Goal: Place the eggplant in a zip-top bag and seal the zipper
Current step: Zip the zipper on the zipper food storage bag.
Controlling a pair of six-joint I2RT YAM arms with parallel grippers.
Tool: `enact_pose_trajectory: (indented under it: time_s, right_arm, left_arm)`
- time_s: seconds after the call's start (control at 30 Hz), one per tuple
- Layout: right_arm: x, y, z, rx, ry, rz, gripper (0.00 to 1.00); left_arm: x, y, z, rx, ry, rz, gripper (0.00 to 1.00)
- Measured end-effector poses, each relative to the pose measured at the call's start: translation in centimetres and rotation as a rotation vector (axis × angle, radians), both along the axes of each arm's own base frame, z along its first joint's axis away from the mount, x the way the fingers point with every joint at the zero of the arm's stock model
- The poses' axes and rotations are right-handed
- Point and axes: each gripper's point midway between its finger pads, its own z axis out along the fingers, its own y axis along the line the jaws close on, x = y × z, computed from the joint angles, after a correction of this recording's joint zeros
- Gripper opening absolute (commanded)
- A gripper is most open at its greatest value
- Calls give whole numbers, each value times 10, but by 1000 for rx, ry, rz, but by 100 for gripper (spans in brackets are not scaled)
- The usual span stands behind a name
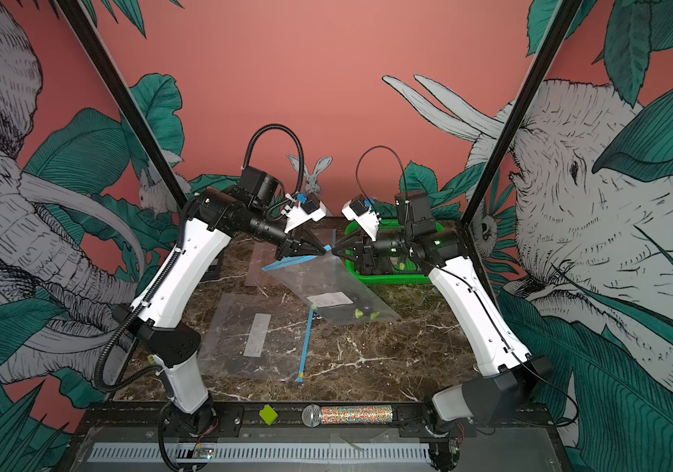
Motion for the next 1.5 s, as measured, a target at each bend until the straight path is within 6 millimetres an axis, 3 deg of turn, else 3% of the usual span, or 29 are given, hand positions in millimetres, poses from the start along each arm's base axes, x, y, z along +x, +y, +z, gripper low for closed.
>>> enact_pose_trajectory:
  time_s: [0.3, 1.0, 1.17, 1.27, 1.5]
  right_arm:
    - [-2, 4, 21, 59, -26, 39, 27]
    - [4, 15, 10, 61, 26, 67, 24]
    - [4, 17, 8, 60, 39, 69, 13]
    - [3, 17, 8, 62, 41, 75, 0]
    - [5, 18, 7, 66, 34, 72, 0]
  left_arm:
    - [0, 0, 0, -1, 2, 0, 0]
    - [0, 0, 5, -10, -5, 2, 0]
    - [-1, 0, 6, -12, -4, 2, 0]
    - [-1, 0, 6, -12, -4, 2, 0]
    - [0, 0, 5, -8, -5, 6, 0]
